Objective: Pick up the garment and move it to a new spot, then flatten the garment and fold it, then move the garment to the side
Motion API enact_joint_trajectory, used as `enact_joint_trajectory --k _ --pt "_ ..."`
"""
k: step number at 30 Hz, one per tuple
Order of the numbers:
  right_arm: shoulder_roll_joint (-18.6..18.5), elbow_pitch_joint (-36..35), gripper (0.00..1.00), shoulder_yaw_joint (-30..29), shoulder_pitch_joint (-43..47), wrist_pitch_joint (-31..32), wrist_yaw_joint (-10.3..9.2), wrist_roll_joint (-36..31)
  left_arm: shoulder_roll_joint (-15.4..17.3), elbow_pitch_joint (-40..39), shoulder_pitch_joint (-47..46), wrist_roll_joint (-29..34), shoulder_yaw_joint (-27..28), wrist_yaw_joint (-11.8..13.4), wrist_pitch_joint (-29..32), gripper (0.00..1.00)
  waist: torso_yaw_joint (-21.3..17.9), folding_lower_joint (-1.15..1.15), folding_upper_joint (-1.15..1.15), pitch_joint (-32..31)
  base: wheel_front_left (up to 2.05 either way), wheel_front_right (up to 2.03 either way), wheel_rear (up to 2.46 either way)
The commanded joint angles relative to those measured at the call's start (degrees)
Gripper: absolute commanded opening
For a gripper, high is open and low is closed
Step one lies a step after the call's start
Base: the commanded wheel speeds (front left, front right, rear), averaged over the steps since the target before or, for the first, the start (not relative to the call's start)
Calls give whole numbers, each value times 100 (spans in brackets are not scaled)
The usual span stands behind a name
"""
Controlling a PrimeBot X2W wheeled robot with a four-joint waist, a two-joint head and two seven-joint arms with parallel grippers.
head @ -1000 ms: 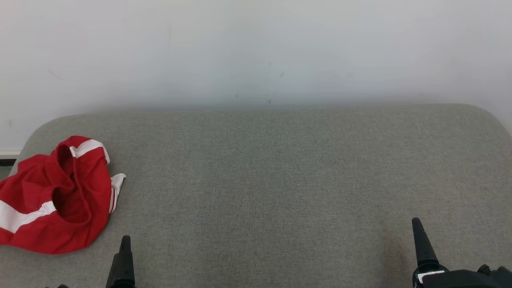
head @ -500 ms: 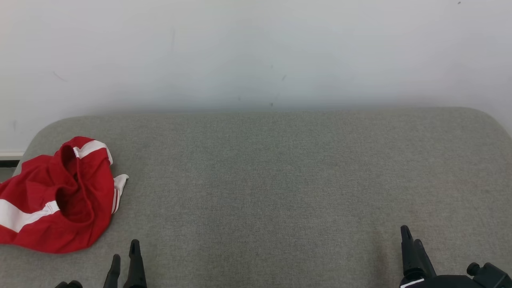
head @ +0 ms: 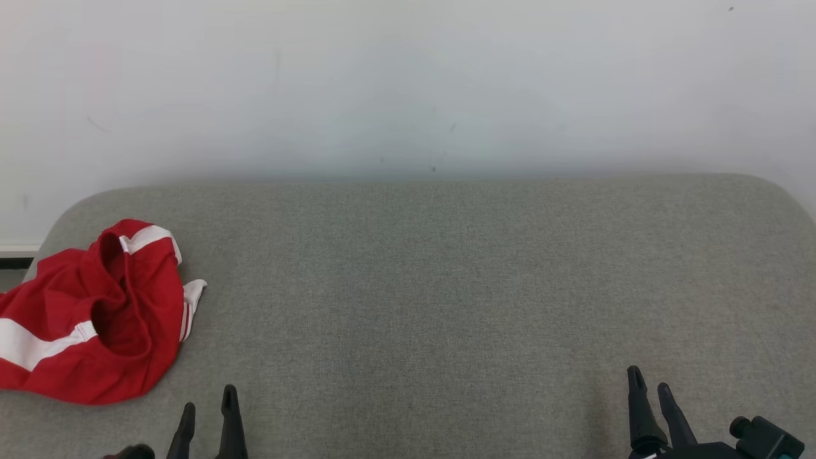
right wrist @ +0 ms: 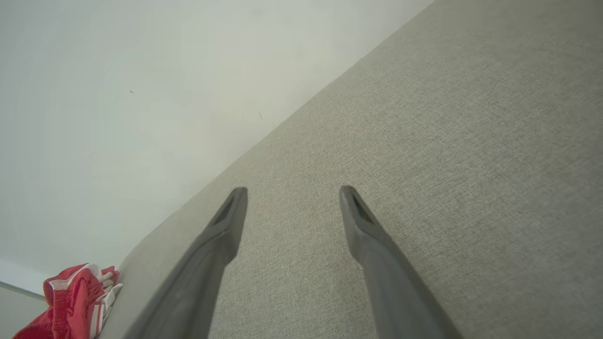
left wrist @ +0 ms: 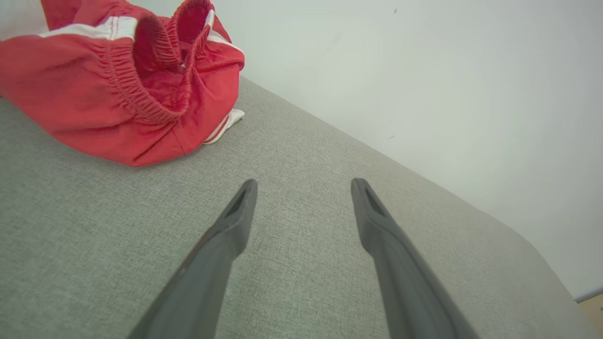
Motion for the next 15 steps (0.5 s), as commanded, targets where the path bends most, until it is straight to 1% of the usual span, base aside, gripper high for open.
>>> enact_joint_trajectory --k 1,5,15 --pt "-23 -26 100 13 8 -63 21 -232 32 -64 12 277 -33 35 -81 100 1 0 0 -5 0 0 0" --pt "-23 -21 100 36 25 -112 22 -472 38 -91 32 573 -78 55 -140 100 0 0 0 -15 0 0 0" --pt "-25 -25 100 80 73 -200 24 -962 42 -92 98 1085 -154 53 -270 100 8 0 0 -59 0 0 0"
